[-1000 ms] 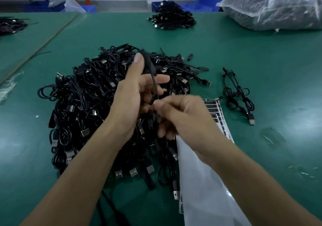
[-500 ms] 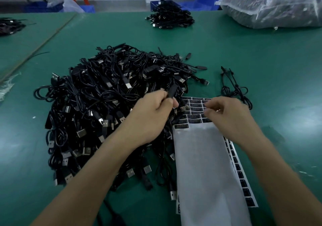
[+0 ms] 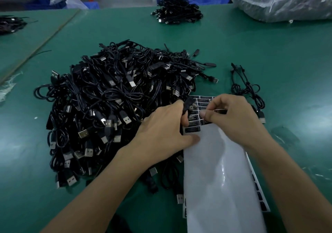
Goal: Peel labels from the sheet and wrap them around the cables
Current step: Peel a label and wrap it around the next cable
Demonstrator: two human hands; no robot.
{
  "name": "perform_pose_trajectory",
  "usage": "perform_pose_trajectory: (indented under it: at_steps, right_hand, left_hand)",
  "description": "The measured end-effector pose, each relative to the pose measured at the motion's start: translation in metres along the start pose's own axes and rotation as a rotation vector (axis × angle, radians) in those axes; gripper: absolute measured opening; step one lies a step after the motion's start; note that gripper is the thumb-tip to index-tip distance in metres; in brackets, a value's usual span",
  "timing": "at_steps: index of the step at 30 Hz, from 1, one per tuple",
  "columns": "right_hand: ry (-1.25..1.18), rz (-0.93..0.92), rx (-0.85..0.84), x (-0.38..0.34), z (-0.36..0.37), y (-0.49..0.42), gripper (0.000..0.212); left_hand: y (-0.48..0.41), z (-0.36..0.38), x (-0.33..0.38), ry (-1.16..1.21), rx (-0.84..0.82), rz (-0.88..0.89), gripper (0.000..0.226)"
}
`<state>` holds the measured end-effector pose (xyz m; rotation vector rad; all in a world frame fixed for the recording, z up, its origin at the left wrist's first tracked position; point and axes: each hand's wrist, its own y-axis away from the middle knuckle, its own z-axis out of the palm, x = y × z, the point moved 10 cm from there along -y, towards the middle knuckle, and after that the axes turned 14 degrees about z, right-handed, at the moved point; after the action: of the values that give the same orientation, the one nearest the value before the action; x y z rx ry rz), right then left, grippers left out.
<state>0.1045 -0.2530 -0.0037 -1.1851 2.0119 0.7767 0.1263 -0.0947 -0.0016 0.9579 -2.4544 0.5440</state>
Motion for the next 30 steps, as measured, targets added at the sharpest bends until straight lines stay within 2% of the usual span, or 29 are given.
perform_pose_trajectory:
  at_steps: [6,13,16,20,30]
  right_hand:
    - [-0.098,0.122,-0.096,0.016,0.009,-0.001,0.019]
    - [-0.024,0.213,-0.406,0.020,0.025,0.011,0.032]
    - [-0.084,0.207,-0.371,0.020,0.022,0.009,0.029]
    - [-0.280,0.266,-0.360,0.020,0.024,0.008,0.032]
    - [-0.363,0.315,-0.396,0.024,0.031,0.010,0.031]
  left_hand:
    - [0.000,0.003,0.000,-0.022,0.008,-0.023,0.046]
    - [0.000,0.004,-0.004,0.019,0.022,-0.005,0.046]
    - [-0.001,0.001,-0.006,0.103,0.090,0.011,0.041]
    - [-0.001,-0.002,-0.003,0.168,0.158,0.028,0.035]
    - [-0.001,-0.003,-0.003,0.220,0.156,0.025,0.050]
